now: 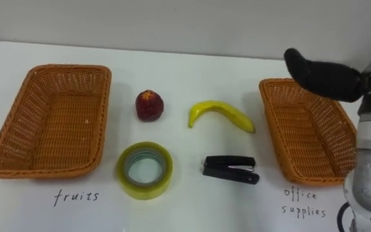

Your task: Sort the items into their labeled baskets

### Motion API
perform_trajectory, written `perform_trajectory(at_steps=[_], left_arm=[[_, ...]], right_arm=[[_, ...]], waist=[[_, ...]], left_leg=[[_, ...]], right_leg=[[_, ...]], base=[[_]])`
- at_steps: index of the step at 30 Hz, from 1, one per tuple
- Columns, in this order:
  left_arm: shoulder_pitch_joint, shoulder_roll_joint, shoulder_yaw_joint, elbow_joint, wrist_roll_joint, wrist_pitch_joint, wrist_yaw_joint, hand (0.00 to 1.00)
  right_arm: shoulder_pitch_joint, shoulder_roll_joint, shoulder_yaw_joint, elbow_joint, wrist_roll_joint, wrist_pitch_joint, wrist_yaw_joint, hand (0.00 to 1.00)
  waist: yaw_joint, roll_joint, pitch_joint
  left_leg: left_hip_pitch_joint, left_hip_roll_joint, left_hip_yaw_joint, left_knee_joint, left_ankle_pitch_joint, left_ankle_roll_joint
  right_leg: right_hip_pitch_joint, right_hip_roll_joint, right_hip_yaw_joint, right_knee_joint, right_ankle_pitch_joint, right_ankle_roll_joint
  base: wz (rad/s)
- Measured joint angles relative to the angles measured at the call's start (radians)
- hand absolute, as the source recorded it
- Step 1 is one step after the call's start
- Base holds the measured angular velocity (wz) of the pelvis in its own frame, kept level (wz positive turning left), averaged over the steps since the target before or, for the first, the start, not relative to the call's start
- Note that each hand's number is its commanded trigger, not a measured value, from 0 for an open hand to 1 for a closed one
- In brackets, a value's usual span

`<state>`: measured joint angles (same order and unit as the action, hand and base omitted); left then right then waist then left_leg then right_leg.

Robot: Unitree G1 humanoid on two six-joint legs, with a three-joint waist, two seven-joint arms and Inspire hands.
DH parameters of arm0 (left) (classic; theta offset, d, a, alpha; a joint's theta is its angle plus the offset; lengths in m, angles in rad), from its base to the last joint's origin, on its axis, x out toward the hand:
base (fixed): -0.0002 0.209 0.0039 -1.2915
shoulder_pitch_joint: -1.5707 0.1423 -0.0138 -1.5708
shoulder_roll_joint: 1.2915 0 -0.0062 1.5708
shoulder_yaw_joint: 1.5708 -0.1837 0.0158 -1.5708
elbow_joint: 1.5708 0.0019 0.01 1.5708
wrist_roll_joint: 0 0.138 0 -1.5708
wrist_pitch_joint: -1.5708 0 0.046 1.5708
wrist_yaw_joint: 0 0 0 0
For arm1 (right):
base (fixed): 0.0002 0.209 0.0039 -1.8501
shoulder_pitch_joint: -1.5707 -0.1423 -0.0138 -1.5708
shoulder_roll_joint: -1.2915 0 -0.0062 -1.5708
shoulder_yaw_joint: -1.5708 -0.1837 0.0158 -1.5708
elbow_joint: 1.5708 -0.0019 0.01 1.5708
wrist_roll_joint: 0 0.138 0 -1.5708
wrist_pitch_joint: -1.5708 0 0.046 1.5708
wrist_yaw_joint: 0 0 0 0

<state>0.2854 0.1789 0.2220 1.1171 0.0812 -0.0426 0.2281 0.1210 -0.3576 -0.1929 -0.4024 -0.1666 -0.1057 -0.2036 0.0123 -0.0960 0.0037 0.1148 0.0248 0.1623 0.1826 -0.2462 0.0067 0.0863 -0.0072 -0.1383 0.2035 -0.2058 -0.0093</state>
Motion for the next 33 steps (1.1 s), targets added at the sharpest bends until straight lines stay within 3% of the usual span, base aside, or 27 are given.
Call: perform_trajectory(at_steps=[9, 17, 33], left_arm=[[-0.003, 0.008, -0.012, 0.003, -0.001, -0.001, -0.005, 0.0], [-0.007, 0.012, -0.02, 0.015, 0.0, 0.0, -0.007, 0.0], [-0.011, 0.015, -0.04, 0.001, 0.043, 0.024, -0.092, 0.0]], right_arm=[[-0.003, -0.012, 0.034, 0.073, 0.0, 0.01, 0.101, 0.0], [-0.003, -0.014, 0.087, 0.086, -0.015, 0.014, 0.197, 0.0], [-0.003, -0.016, 0.139, 0.087, -0.042, 0.102, 0.488, 0.0]], waist=[[0.024, -0.005, 0.0006], [0.024, -0.007, 0.0004], [0.027, -0.013, -0.0024]], left_leg=[[0.02, 0.0, -0.007, 0.002, 0.0, 0.0], [0.016, 0.004, -0.011, -0.007, 0.0, -0.001], [0.017, 0.002, -0.017, 0.0, 0.0, -0.001]], right_leg=[[0.033, 0.001, -0.002, -0.019, 0.006, 0.001], [0.028, 0.005, -0.002, -0.018, 0.013, -0.003], [0.037, 0.003, -0.008, -0.029, 0.014, -0.001]], base=[[0.02], [0.0], [0.01]])
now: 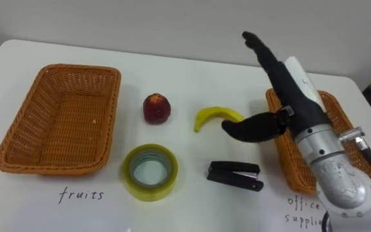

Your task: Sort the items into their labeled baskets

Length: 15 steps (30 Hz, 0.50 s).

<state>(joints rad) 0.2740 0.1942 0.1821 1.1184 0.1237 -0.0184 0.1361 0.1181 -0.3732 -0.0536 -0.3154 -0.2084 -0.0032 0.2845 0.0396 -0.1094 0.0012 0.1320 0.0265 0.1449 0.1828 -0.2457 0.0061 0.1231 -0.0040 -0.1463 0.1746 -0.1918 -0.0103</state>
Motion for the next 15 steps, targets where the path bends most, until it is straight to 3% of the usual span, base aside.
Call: perform_trajectory(at_steps=[15], left_arm=[[-0.012, 0.016, 0.0, 0.001, 0.006, 0.021, -0.058, 0.0]], right_arm=[[0.002, 0.0, 0.001, 0.03, -0.084, 0.049, 0.213, 0.0]], waist=[[0.021, -0.001, 0.0008]], left_leg=[[-0.003, 0.001, -0.011, 0.004, 0.0, 0.0]], right_leg=[[0.004, 0.001, -0.006, -0.003, 0.003, -0.002]], base=[[0.01]])
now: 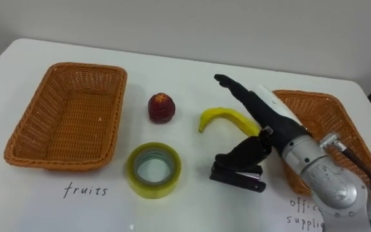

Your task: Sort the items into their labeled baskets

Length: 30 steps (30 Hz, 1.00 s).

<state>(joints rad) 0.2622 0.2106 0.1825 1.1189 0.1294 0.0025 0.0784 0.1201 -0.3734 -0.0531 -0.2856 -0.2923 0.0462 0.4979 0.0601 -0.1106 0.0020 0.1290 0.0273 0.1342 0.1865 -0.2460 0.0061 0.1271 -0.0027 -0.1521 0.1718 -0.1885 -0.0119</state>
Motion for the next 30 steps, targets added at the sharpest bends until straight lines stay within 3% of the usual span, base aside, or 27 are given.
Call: perform_trajectory(at_steps=[11, 15, 30], left_arm=[[-0.013, 0.008, -0.004, -0.023, -0.009, 0.006, 0.0, 0.0], [-0.01, 0.012, -0.013, -0.056, -0.013, 0.006, -0.005, 0.0], [-0.014, 0.012, -0.031, -0.071, -0.019, 0.005, -0.001, 0.0]], right_arm=[[0.0, 0.0, 0.021, 0.013, -0.031, 0.025, 0.064, 0.0], [0.001, 0.0, 0.04, 0.058, -0.053, 0.056, 0.113, 0.0], [0.001, 0.0, 0.041, 0.071, -0.126, 0.078, 0.212, 0.0]], waist=[[0.003, -0.013, 0.0028], [0.003, -0.02, 0.0026], [0.009, -0.022, 0.001]], left_leg=[[0.0, 0.0, 0.0, 0.0, 0.0, 0.0], [-0.004, 0.0, -0.005, 0.005, 0.0, 0.0], [-0.014, 0.002, -0.008, 0.015, 0.0, 0.0]], right_leg=[[-0.003, 0.0, -0.004, 0.0, 0.0, 0.0], [-0.002, -0.001, -0.011, 0.0, 0.0, 0.0], [-0.008, 0.0, -0.014, 0.0, 0.004, -0.002]], base=[[0.0], [0.03], [0.0]])
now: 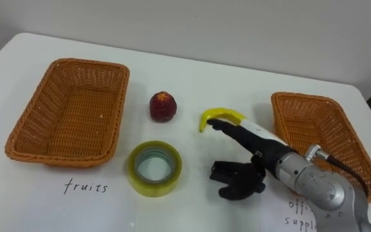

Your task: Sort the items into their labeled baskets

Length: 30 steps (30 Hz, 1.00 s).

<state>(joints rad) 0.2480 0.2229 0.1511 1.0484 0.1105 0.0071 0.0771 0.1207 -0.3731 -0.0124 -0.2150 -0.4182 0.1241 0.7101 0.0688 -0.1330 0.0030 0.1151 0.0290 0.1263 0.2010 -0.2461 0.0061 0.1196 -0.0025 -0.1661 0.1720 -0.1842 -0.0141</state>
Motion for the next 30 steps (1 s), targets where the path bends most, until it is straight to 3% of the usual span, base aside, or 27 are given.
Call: perform_trajectory(at_steps=[20, 30], left_arm=[[-0.015, -0.001, -0.007, -0.006, -0.004, 0.0, 0.009, 0.0], [-0.015, -0.001, -0.007, -0.006, -0.039, 0.018, 0.03, 0.0]], right_arm=[[0.0, 0.0, 0.0, 0.007, -0.127, 0.031, 0.08, 0.0], [-0.001, 0.0, 0.021, 0.039, -0.143, 0.055, 0.08, 0.0]], waist=[[0.019, 0.002, 0.001], [0.025, 0.005, 0.0028]], left_leg=[[-0.004, -0.001, -0.007, -0.003, 0.0, 0.0], [-0.001, -0.001, -0.007, -0.004, 0.0, 0.0]], right_leg=[[0.0, -0.001, -0.006, 0.0, 0.0, 0.0], [0.001, 0.0, -0.004, -0.001, 0.0, 0.0]], base=[[0.0], [0.0]])
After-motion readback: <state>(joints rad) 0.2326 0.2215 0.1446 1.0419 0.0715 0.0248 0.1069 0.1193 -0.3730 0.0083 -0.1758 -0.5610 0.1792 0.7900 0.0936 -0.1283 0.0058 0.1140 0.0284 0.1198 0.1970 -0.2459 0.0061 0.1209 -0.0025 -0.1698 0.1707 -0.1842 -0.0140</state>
